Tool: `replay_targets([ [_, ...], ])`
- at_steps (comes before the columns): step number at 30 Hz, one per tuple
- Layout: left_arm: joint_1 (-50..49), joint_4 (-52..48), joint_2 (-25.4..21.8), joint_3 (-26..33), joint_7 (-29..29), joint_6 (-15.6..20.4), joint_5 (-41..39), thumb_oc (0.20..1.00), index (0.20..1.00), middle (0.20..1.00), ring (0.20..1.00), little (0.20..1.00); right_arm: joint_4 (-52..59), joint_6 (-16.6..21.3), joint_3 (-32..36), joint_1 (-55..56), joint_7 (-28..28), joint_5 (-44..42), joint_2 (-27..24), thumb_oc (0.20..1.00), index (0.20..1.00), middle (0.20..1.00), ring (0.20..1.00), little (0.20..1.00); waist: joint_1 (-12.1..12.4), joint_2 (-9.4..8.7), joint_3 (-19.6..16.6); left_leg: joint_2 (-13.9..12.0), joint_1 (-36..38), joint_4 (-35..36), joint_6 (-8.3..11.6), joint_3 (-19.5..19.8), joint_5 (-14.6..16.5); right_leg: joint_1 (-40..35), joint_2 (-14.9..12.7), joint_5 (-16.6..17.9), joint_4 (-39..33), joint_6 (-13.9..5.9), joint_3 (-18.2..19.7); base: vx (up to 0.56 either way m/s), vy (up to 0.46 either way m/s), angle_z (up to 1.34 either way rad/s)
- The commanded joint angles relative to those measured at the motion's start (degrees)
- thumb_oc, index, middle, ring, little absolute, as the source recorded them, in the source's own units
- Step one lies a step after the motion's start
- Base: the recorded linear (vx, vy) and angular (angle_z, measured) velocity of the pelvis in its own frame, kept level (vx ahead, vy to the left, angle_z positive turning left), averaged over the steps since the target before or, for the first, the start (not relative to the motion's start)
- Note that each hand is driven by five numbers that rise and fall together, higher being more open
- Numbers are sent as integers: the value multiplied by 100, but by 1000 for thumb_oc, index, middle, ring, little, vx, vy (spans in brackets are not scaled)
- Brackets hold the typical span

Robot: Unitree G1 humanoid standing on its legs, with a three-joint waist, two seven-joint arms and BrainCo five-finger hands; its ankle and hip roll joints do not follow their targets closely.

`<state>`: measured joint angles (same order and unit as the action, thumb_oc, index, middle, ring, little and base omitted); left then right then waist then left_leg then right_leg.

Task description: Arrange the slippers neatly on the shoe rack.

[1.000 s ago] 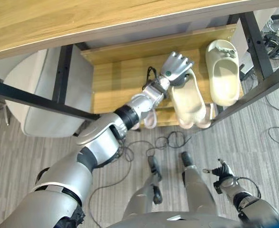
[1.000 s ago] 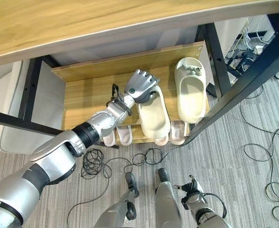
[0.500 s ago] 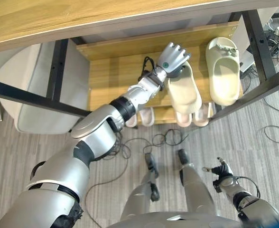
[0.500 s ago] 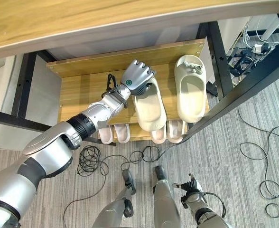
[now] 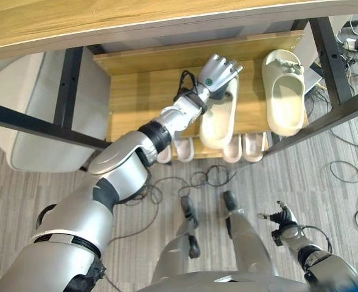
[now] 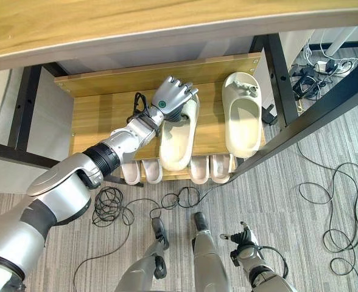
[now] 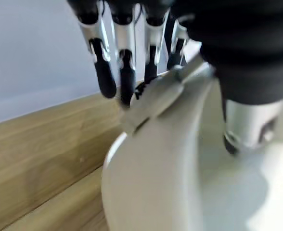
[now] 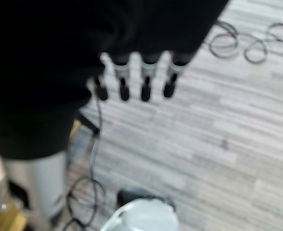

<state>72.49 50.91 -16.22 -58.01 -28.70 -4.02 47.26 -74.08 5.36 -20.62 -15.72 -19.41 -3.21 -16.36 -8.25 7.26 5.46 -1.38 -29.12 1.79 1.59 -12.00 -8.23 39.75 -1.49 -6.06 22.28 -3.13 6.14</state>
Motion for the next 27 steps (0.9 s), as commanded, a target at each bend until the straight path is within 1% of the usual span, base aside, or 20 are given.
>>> replay_targets([
  [1,408,287,-64,639,189,220,-512,1000,1000,1000,1000,1000,16,2,-2,-19,-58,-149,-251,1000,1000,1000,1000,1000,-70,44,264,85,-150,-458,58,394,620,-416,-427,810,-1537,-341,-380,0,0,0],
  [2,444,154,-120,597,359,359,-679,1000,1000,1000,1000,1000,42,-21,8,1,-43,-150,-281,1000,1000,1000,1000,1000,-59,55,254,85,-143,-463,58,399,622,-416,-424,798,-1517,-338,-379,0,0,0],
  [3,468,74,-166,589,408,448,-800,1000,1000,1000,1000,1000,40,-30,20,19,-19,-152,-294,1000,1000,1000,1000,1000,-52,66,249,85,-140,-465,59,399,620,-418,-426,788,-1507,-336,-388,0,0,0],
  [5,471,-99,-231,547,549,551,-974,1000,1000,1000,1000,1000,56,-64,16,10,-2,-134,-312,1000,1000,1000,1000,1000,-40,86,235,95,-139,-470,61,394,623,-417,-420,776,-1488,-333,-388,0,0,0],
  [6,501,-190,-241,504,754,651,-1154,1000,1000,1000,1000,1000,66,-91,14,-12,48,-152,-319,1000,1000,1000,1000,1000,-24,105,237,94,-141,-474,65,404,615,-410,-419,769,-1473,-328,-393,0,0,0],
  [9,536,-302,-255,459,900,715,-1263,1000,1000,1000,1000,1000,96,-108,5,-19,95,-158,-316,1000,1000,1000,1000,1000,-12,123,234,97,-126,-475,65,414,616,-416,-416,762,-1466,-331,-394,0,0,0],
  [15,840,-878,-448,337,1411,857,-1606,1000,1000,1000,1000,1000,132,-205,-35,-114,317,-223,-343,1000,1000,1000,1000,1000,67,174,261,124,-72,-496,68,449,610,-482,-428,721,-1435,-342,-433,-2,-3,1],
  [22,789,-1359,-566,448,1524,1007,-1885,1000,1000,1000,1000,1000,179,-253,-99,-162,474,-212,-359,1000,1000,1000,1000,1000,120,180,308,147,4,-536,79,486,601,-585,-445,700,-1398,-351,-459,-17,-7,5],
  [27,756,-1479,-607,491,1722,965,-2042,1000,1000,1000,1000,1000,182,-303,-87,-172,549,-191,-372,1000,1000,1000,1000,1000,145,185,307,164,45,-567,77,528,610,-652,-450,697,-1389,-346,-485,-13,-4,3],
])
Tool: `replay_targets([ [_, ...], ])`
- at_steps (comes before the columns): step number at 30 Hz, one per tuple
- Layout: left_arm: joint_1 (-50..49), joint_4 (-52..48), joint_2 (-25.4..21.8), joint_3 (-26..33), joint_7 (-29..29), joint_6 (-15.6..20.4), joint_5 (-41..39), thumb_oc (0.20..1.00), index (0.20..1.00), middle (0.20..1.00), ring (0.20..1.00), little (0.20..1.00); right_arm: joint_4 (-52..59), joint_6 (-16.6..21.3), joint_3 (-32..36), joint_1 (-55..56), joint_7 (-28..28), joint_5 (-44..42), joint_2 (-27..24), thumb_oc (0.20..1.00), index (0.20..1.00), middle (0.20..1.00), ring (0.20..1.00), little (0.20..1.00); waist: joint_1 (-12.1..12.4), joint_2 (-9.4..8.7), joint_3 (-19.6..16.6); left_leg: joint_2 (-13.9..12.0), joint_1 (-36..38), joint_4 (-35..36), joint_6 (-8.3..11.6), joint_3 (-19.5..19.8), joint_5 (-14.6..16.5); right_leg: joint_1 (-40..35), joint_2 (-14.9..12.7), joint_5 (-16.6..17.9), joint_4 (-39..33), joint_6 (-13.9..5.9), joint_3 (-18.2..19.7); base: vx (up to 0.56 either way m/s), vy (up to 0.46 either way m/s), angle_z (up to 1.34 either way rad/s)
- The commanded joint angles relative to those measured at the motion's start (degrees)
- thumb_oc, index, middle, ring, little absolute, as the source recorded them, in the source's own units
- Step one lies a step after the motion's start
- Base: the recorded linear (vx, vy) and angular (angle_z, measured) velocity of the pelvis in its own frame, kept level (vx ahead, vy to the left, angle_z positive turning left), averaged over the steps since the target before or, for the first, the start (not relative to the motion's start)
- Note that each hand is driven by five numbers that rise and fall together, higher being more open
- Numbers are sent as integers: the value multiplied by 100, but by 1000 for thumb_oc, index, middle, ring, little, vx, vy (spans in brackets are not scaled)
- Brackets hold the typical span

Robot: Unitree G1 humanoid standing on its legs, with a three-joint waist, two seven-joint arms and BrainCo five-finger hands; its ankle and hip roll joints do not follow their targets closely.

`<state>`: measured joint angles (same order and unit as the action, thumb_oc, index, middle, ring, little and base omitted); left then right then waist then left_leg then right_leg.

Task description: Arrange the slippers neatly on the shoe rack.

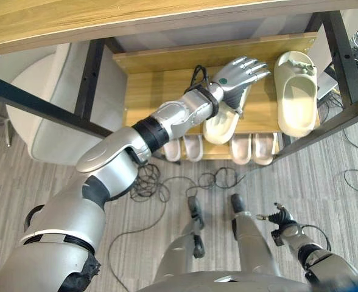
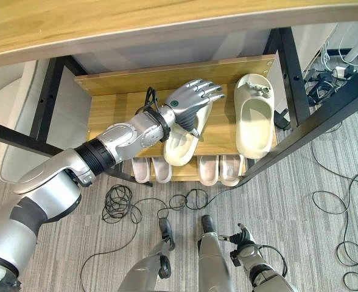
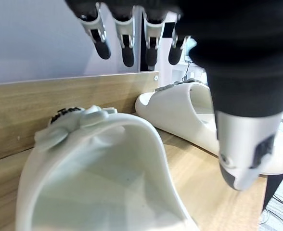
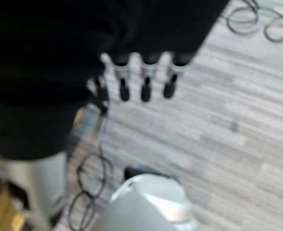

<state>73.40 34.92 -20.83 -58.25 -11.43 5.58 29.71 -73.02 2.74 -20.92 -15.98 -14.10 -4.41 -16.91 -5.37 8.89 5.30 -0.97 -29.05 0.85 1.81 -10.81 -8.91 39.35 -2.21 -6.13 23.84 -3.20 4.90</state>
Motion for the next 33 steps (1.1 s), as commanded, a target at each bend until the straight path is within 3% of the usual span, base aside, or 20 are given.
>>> replay_targets([
  [1,652,93,-161,528,62,-17,-329,1000,1000,1000,1000,1000,81,-46,-42,-144,37,-84,-317,1000,1000,1000,1000,1000,-130,21,324,124,35,-483,50,417,678,-620,-382,705,-1543,-339,-376,-30,-11,8],
  [8,280,22,-249,923,237,-255,-508,1000,1000,1000,1000,1000,149,-103,-8,-164,188,-165,-265,1000,1000,1000,1000,1000,-40,-32,374,133,71,-515,39,486,661,-685,-383,692,-1506,-324,-417,-32,-22,6],
  [16,-463,517,-232,1754,-253,-525,-711,1000,1000,1000,1000,1000,174,-140,7,-153,172,-173,-154,1000,1000,1000,1000,1000,48,-120,404,131,125,-528,36,546,626,-779,-394,689,-1488,-292,-463,-25,-18,5],
  [20,-670,770,-176,1989,-234,-734,-776,1000,1000,1000,1000,1000,196,-181,39,-219,178,-242,-123,1000,1000,1000,1000,1000,99,-154,385,128,106,-526,30,586,605,-761,-385,691,-1488,-265,-483,-27,-27,4],
  [27,-1114,374,-9,2307,-41,-718,-1587,1000,1000,1000,1000,1000,230,-260,4,-181,224,-204,-24,1000,1000,1000,1000,1000,161,-152,289,121,71,-549,17,587,594,-715,-362,685,-1442,-238,-476,-2,-3,0],
  [33,-1229,312,163,2364,21,-761,-1792,1000,1000,1000,1000,1000,257,-302,11,-280,209,-210,-22,1000,1000,1000,1000,1000,184,-122,308,132,81,-542,18,588,588,-699,-369,685,-1424,-241,-453,0,0,0],
])
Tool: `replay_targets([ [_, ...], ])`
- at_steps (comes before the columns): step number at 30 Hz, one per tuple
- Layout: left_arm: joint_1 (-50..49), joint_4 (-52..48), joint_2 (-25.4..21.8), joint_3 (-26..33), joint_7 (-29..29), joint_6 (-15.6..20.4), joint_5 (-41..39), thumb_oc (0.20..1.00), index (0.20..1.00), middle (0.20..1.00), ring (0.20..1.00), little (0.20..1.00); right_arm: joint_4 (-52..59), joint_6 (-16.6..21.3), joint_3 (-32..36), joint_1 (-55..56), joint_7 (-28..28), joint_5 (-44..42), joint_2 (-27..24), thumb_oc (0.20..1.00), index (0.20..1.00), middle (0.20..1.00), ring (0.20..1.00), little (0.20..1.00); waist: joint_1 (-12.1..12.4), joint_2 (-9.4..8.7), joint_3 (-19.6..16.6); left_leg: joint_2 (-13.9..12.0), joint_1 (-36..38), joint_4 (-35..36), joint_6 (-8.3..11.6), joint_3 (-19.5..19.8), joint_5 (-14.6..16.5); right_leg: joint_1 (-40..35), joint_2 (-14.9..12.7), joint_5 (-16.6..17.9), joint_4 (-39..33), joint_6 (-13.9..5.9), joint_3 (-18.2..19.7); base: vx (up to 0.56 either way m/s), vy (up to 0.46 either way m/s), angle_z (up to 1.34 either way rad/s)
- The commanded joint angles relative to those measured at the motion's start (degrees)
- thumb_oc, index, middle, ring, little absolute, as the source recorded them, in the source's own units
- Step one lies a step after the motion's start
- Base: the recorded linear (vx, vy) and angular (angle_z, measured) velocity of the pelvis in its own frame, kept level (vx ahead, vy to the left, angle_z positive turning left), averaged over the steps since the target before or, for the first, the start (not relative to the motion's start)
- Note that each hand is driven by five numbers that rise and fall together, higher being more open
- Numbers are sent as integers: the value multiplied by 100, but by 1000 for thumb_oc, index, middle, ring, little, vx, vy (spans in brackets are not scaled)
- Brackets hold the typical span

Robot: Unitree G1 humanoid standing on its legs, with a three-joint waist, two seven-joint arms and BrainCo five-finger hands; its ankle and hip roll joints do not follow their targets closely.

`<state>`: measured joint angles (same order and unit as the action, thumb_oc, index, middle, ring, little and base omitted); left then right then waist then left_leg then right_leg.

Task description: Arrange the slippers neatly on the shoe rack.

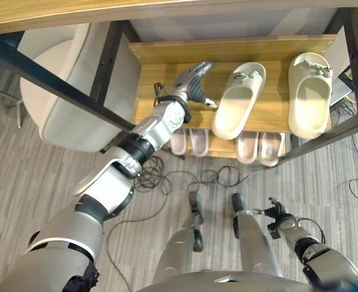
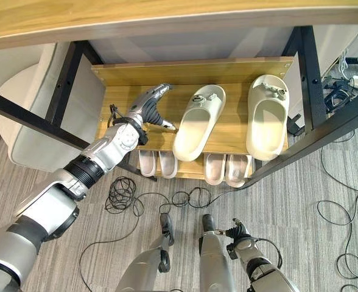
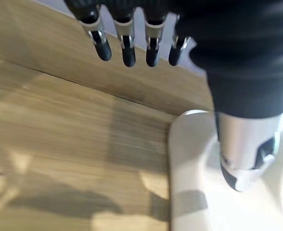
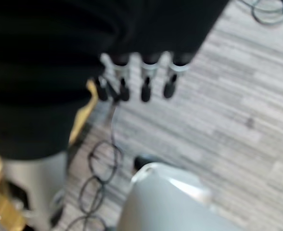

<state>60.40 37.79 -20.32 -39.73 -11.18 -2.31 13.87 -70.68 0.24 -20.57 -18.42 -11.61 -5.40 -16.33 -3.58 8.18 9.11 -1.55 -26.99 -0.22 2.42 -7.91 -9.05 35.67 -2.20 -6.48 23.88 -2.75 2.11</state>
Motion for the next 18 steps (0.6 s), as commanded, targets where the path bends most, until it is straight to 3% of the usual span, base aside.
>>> replay_targets([
  [1,20,-19,130,517,28,32,-290,1000,1000,1000,1000,1000,22,-61,-25,-44,-36,-107,-78,1000,1000,1000,1000,1000,9,-46,-73,188,-122,-441,-45,296,605,-324,-372,721,-1417,-284,-169,0,0,0],
  [6,-205,-73,332,557,147,21,-650,1000,1000,1000,1000,1000,20,-100,-61,-52,-19,-87,-22,1000,1000,1000,1000,1000,18,-2,-86,192,-96,-470,-61,283,610,-340,-372,715,-1385,-281,-129,0,0,0],
  [18,-252,528,731,433,267,-159,-598,1000,1000,1000,1000,1000,-50,-162,-87,-360,-36,-182,-128,1000,1000,1000,1000,1000,38,82,-75,222,-140,-498,-75,266,600,-273,-396,734,-1333,-283,-120,-3,0,0],
])
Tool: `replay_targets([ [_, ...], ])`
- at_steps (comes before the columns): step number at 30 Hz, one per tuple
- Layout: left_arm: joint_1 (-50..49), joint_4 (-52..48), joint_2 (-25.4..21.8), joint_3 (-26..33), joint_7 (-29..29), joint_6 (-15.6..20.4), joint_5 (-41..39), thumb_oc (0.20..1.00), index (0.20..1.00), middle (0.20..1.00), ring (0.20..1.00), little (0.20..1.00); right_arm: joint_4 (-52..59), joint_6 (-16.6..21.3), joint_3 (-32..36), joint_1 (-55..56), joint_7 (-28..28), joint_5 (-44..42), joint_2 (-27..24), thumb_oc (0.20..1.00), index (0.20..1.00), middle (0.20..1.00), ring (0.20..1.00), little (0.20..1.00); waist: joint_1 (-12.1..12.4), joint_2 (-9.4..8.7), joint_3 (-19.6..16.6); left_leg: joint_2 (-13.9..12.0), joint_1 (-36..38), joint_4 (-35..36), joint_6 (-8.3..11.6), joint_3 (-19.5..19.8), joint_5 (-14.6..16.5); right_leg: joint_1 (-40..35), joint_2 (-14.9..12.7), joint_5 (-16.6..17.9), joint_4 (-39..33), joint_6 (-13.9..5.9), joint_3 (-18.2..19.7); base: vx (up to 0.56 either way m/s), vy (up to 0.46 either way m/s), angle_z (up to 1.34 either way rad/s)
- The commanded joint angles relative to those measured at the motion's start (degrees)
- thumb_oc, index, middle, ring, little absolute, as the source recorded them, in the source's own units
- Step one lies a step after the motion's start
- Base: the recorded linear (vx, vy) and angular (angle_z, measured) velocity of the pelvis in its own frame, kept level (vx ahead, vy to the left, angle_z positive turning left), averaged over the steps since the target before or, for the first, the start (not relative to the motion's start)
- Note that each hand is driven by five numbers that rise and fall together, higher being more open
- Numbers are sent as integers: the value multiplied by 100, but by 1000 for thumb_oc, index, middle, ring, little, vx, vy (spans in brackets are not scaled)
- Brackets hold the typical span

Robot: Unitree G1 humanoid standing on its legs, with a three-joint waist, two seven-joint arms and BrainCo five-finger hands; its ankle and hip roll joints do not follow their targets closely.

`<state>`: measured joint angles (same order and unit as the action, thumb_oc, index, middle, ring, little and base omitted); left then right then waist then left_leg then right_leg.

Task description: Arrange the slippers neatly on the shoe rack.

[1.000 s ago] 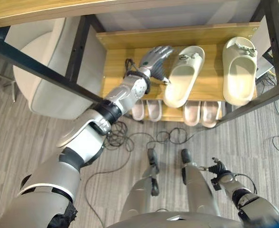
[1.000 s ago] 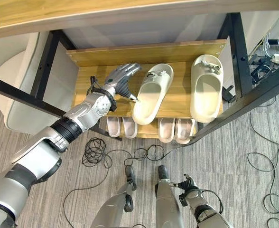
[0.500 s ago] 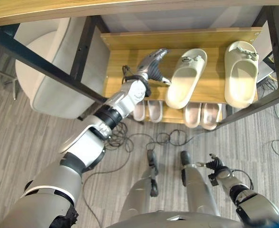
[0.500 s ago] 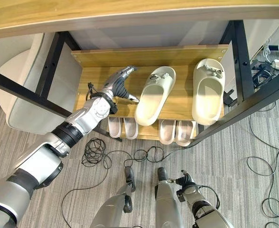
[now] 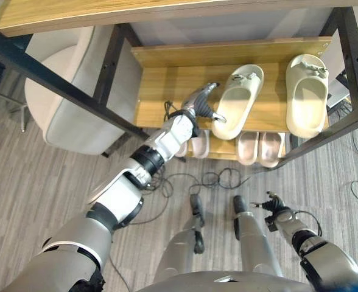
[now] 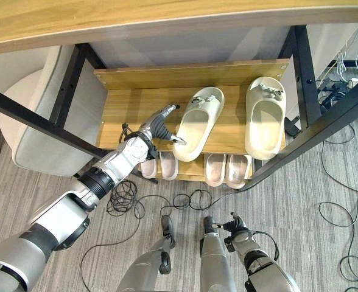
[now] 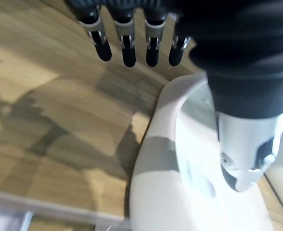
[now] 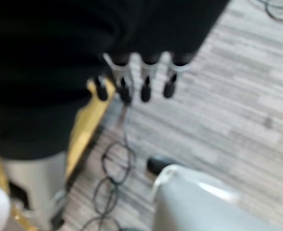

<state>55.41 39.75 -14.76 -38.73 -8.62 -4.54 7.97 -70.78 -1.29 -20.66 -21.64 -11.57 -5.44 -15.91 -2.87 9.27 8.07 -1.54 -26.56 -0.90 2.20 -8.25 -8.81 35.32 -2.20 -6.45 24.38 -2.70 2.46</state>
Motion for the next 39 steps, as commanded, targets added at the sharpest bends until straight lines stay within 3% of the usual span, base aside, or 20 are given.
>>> replay_targets([
  [1,221,361,202,329,17,58,-13,1000,1000,1000,1000,1000,-48,-14,-73,-44,-31,-186,-170,1000,1000,1000,1000,1000,-31,-25,22,221,-182,-429,-51,300,574,-237,-395,732,-1383,-287,-156,0,0,0],
  [21,369,1278,1270,397,-224,264,-1181,1000,1000,1000,1000,1000,-167,-17,-243,-305,-120,-292,-174,1000,1000,1000,1000,1000,-131,79,-51,204,-190,-384,-47,248,539,-193,-389,776,-1442,-283,-77,0,0,0],
  [39,400,1421,1844,382,-228,396,-2364,1000,1000,1000,1000,1000,-235,-39,-355,-391,-163,-345,-96,1000,1000,1000,1000,1000,-195,171,-68,200,-129,-373,-36,239,544,-219,-371,764,-1424,-272,-31,0,0,0],
])
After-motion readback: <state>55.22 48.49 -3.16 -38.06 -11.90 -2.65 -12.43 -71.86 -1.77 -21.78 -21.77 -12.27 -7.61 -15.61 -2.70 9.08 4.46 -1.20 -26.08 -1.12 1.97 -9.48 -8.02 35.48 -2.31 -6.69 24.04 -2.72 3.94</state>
